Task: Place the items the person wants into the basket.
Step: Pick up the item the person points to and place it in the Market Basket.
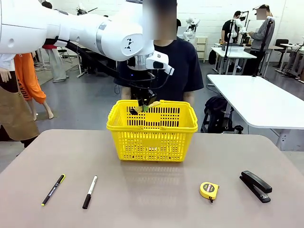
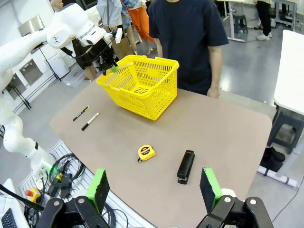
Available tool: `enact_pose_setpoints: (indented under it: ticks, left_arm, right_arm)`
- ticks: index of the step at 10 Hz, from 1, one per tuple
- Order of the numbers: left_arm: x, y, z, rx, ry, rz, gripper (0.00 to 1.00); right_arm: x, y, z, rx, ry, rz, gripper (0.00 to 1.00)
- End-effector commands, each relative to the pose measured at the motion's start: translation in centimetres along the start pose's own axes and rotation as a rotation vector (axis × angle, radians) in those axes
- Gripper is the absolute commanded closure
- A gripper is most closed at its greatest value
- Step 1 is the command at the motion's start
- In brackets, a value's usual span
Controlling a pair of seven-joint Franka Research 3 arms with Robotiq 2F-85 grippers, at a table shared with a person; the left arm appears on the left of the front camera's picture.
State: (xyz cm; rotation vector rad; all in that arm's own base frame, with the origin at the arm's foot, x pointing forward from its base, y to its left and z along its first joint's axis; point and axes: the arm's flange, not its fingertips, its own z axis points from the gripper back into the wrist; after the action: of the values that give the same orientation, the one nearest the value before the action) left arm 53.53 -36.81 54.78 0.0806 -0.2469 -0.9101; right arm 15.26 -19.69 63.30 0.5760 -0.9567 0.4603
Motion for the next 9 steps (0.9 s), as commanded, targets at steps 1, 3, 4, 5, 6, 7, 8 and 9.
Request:
enact_pose_setpoints:
  ticks: [1,3,4,5,6,7,8,9]
  left_arm:
    - [-0.1,1.1,-1.0,-0.051,-0.044,-0.180,0.73]
    - [0.4,2.3,-2.6,-0.085,-0.020,-0.308,0.73]
    - [0.7,2.8,-3.3,-0.069,-0.011,-0.325,0.73]
    - [1.0,3.2,-4.1,-0.065,-0.002,-0.334,0.73]
    - [1.2,3.6,-4.9,-0.074,-0.002,-0.350,0.73]
    - [1.3,3.8,-5.7,-0.100,0.005,-0.345,0.73]
    - [1.3,3.9,-6.8,-0.117,0.031,-0.343,0.73]
    - [1.3,3.9,-7.5,-0.124,0.037,-0.340,0.73]
  right_arm:
    - [0.1,0.1,-0.2,0.015,-0.004,0.004,0.00]
    - [0.1,0.1,-0.2,0.015,-0.004,0.004,0.00]
    - [0.1,0.1,-0.2,0.015,-0.004,0.004,0.00]
    - [0.1,0.1,-0.2,0.015,-0.004,0.004,0.00]
    - [0.1,0.1,-0.2,0.015,-0.004,0.004,0.00]
    - [0.1,0.1,-0.2,0.015,-0.004,0.004,0.00]
    - [0.1,0.1,-0.2,0.015,-0.004,0.004,0.00]
    - [0.1,0.1,-0.2,0.015,-0.004,0.004,0.00]
